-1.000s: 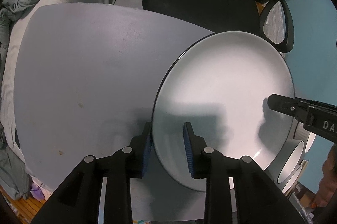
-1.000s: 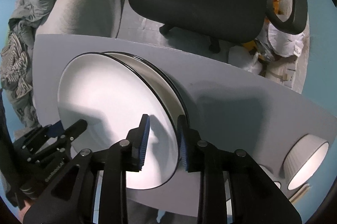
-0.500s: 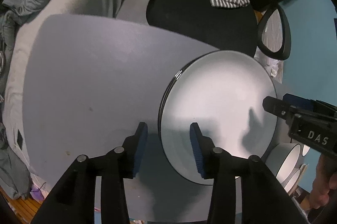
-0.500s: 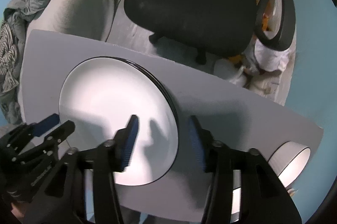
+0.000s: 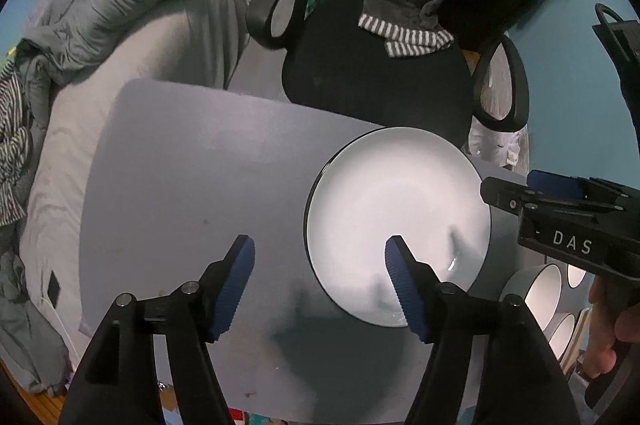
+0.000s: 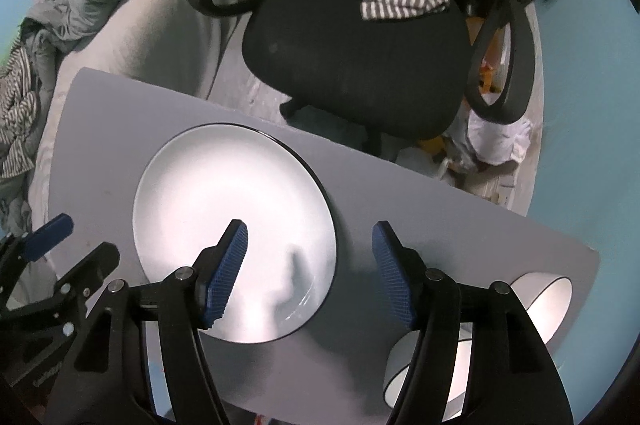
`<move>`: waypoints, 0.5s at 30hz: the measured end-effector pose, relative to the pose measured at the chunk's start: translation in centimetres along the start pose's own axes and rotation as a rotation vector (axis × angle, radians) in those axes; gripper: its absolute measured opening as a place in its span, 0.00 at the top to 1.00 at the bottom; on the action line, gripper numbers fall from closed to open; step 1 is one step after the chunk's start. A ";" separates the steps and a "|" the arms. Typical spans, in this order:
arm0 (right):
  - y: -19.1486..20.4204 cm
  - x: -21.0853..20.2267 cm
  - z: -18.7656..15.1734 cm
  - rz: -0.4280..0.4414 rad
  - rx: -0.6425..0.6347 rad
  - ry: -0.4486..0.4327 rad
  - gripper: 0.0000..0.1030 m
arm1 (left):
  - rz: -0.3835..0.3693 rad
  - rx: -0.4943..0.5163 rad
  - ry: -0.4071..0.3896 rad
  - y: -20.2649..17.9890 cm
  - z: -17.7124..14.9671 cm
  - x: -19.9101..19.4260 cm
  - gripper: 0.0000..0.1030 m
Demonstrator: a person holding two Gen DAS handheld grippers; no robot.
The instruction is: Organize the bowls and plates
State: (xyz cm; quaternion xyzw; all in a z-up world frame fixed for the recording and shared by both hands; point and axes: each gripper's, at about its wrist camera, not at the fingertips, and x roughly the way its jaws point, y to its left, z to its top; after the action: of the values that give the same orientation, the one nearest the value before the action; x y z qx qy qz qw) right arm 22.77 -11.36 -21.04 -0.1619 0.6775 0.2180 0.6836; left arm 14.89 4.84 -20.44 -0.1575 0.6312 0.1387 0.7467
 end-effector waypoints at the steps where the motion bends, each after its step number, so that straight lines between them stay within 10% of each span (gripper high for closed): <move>1: 0.1 -0.4 -0.1 0.001 -0.003 -0.011 0.37 | 0.002 0.001 -0.010 0.0 -0.1 -0.4 0.31; 15: 1.0 -6.8 -2.9 -0.009 -0.021 -0.189 0.36 | 0.007 0.039 -0.162 -0.7 -2.6 -6.6 0.26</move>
State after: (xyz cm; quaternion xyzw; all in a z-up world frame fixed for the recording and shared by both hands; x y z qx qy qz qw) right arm 19.84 -12.57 -14.31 -0.1507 0.6070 0.2364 0.7436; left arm 11.70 3.10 -14.27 -0.1289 0.5719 0.1413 0.7977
